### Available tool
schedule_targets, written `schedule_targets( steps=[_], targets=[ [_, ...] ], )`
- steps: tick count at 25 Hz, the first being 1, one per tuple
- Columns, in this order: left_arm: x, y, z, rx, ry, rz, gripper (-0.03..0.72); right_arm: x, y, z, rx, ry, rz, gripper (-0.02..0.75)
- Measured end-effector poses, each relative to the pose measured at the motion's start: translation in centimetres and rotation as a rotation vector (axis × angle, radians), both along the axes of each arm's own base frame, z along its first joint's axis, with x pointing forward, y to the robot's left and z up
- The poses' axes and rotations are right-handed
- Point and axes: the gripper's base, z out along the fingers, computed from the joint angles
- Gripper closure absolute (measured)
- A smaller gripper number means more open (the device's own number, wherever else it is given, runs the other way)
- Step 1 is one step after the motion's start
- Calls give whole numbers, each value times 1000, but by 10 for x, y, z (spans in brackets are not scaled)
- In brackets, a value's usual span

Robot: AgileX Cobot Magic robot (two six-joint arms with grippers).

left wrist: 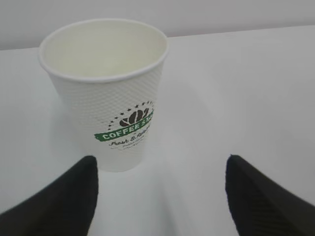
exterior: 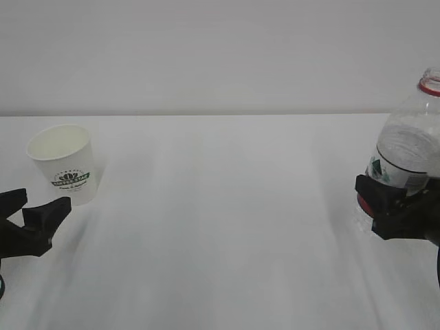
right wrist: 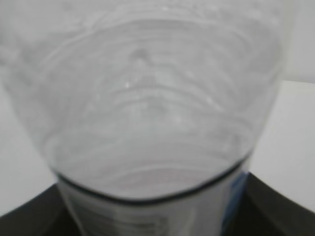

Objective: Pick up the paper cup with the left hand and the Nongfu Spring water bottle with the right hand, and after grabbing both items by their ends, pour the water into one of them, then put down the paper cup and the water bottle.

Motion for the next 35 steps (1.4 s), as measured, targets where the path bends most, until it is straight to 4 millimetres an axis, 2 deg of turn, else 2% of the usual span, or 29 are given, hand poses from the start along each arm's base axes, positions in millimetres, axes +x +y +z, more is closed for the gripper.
schedule_targets(
  steps=[7, 12, 24, 30, 35],
  targets=[
    [2, 0, -1, 0, 4, 10, 79, 0, 0, 0, 0, 0, 0, 234],
    [1, -1, -1, 2, 4, -12, 122, 0, 0, 0, 0, 0, 0, 234],
    [2, 1, -1, -1, 4, 23, 163, 0, 0, 0, 0, 0, 0, 234],
    [6, 8, -3, -9, 9, 108, 83, 0, 0, 0, 0, 0, 0, 234],
    [15, 5, -14, -1, 41, 96, 63, 0, 0, 0, 0, 0, 0, 234]
  ],
)
